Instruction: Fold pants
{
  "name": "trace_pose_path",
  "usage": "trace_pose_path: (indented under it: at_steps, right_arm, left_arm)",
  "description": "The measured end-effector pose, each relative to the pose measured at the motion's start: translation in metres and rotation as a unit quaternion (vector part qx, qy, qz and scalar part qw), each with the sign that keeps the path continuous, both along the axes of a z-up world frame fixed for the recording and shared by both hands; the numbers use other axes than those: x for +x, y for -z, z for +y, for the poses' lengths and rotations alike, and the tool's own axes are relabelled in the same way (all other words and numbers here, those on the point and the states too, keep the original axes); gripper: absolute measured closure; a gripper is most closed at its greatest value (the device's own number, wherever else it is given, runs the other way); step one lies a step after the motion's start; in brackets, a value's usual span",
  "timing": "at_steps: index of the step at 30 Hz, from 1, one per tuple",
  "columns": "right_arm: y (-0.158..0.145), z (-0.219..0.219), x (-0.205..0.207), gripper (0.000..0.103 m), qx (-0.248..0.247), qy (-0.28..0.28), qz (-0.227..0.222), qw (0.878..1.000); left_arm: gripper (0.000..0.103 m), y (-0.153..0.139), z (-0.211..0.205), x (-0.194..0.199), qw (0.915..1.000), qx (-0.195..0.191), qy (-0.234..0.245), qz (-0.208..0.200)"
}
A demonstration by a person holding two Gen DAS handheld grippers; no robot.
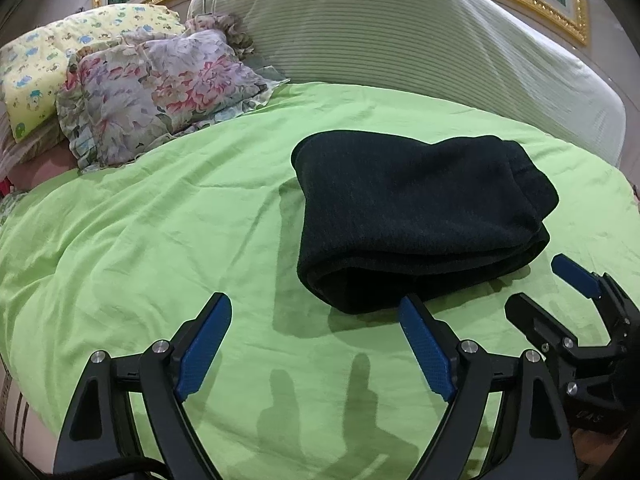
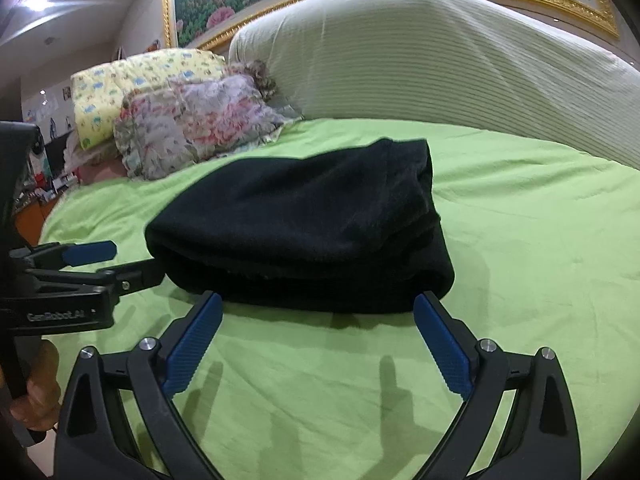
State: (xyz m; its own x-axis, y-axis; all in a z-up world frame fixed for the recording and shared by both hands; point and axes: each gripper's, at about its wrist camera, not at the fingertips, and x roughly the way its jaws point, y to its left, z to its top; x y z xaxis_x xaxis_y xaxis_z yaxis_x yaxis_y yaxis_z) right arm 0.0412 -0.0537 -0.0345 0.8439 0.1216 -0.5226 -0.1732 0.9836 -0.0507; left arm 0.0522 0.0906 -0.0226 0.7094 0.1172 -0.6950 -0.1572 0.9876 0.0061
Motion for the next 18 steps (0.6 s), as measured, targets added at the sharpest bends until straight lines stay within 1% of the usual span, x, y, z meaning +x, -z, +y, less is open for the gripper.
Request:
trace_pose_path:
  at_steps: [10, 18]
  right_arm:
    - [0.0035, -0.0009, 0.0059, 0.006, -0.005, 0.001, 0.003, 1.0]
    - [0.007, 0.0011, 0.005, 0.006, -0.012, -0.003, 0.005, 1.0]
  left_arm:
    - [0.016, 0.0078, -0.0065, 0.0069, 0.9998, 0.002, 0.015, 0.009]
    - [0.016, 0.0091, -0.0059, 0.0084, 0.9998, 0.002, 0.015, 0.01]
